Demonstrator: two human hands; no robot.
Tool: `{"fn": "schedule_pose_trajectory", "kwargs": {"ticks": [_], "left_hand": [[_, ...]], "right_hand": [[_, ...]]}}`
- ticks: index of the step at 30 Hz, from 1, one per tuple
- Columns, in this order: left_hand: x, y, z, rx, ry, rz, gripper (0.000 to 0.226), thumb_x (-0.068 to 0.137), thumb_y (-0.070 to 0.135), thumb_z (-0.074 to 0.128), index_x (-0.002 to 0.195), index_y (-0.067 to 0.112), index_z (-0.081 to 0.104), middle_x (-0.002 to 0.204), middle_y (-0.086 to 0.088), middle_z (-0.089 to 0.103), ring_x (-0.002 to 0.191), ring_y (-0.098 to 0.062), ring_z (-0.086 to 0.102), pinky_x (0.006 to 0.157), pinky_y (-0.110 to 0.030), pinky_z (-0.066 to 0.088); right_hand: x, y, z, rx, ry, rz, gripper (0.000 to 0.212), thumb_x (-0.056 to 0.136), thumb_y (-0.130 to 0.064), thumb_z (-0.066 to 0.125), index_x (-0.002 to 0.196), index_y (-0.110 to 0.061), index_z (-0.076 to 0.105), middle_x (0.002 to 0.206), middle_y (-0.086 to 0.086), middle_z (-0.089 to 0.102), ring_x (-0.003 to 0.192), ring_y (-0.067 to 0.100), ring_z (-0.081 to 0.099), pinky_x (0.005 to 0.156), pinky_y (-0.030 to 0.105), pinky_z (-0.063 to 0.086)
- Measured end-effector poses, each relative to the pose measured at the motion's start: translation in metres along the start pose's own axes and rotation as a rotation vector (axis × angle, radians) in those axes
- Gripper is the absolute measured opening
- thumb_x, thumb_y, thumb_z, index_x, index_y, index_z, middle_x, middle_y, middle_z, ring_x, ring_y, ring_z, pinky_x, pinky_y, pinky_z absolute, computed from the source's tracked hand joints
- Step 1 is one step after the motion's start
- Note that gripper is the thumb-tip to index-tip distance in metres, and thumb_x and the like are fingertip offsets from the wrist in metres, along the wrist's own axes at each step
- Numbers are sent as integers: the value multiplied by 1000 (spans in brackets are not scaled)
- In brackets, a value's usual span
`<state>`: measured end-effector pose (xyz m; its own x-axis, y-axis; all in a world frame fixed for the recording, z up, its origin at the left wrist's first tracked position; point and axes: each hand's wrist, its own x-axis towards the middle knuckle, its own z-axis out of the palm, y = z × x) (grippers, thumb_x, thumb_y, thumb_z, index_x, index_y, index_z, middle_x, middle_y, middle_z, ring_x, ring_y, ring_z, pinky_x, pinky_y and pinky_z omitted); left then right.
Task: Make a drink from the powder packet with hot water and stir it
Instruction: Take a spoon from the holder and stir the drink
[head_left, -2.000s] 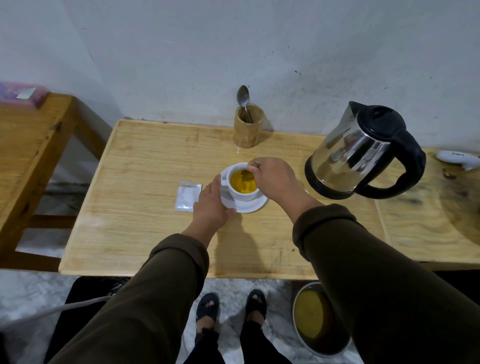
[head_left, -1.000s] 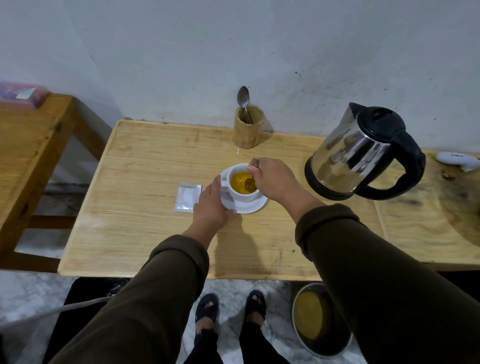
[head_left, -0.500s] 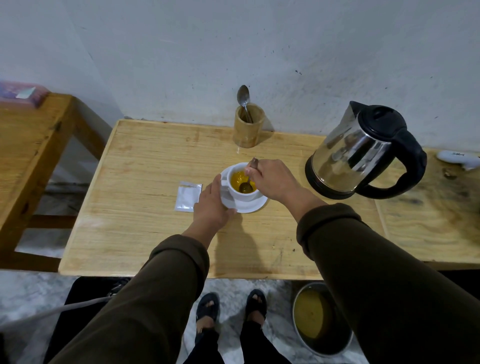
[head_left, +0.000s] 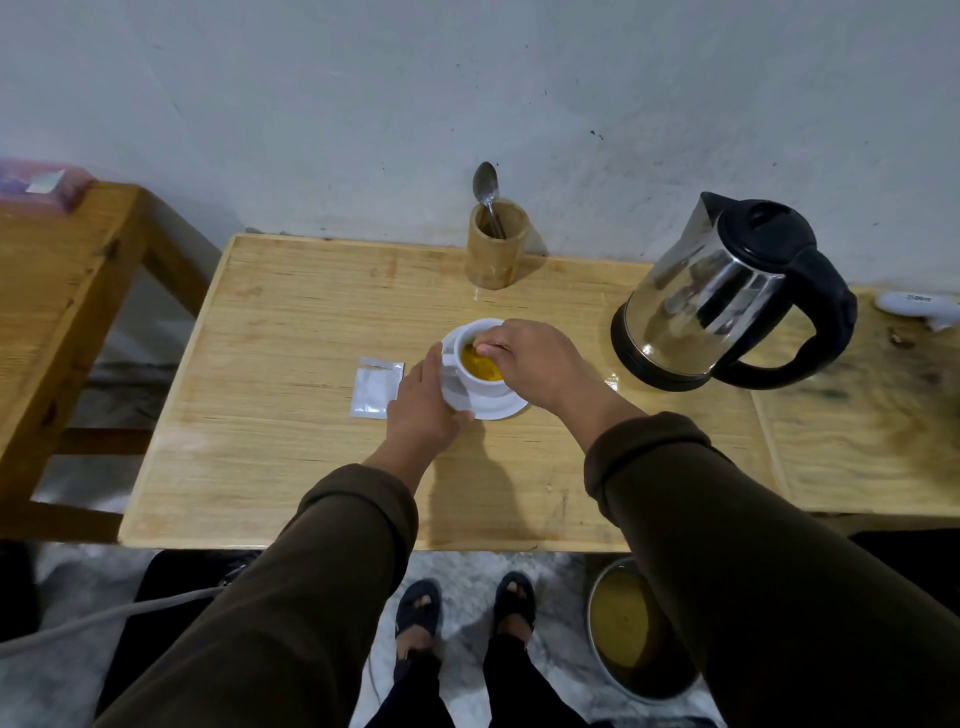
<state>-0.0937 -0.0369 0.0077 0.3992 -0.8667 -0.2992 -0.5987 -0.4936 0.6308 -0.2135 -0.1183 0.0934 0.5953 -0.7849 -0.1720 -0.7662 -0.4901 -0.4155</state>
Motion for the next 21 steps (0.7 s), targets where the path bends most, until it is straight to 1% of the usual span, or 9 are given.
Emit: {"fn": "schedule_pose_trajectory", "kwargs": {"ticks": [3,9,12,17,19,21], "left_hand": [[1,0,0,16,-8,-10,98,78,31,72,152,21,8,153,3,32,139,-20,35,99,-43,41],[2,1,0,42,-17,-15,98,78,32,72,152,22,7,152,0,34,137,-22,37,99,-44,42],[3,1,0,57,-16,-22,98,78,34,71,151,23,7,151,-1,35,136,-23,38,100,-45,42],[3,1,1,55,-25,-17,99,78,33,72,151,23,7,152,-2,33,138,-24,35,103,-46,39],[3,0,1,41,-24,-15,99,77,33,72,151,24,7,152,-2,33,138,-24,35,103,-46,39],[4,-1,1,36,-21,-11,99,77,32,72,151,24,8,152,-2,33,138,-24,35,103,-46,38]], "right_hand": [[-4,-1,-2,35,2,-15,30,96,-30,45,107,-17,69,106,5,70,97,24,61,85,42,50],[-9,-1,-7,38,4,-3,31,96,-30,44,96,-8,66,95,7,69,88,25,60,79,42,50],[-15,1,-10,71,45,-15,25,95,-28,44,95,-11,63,91,5,68,84,24,59,76,40,50],[-25,5,-18,127,171,-51,19,95,-24,46,96,-14,62,93,2,67,84,22,60,74,35,49],[-29,8,-22,144,252,-62,19,95,-22,47,98,-12,63,97,4,68,85,22,60,75,34,48],[-32,12,-26,165,359,-78,21,95,-20,48,99,-8,64,98,6,68,85,24,61,75,35,48]]}}
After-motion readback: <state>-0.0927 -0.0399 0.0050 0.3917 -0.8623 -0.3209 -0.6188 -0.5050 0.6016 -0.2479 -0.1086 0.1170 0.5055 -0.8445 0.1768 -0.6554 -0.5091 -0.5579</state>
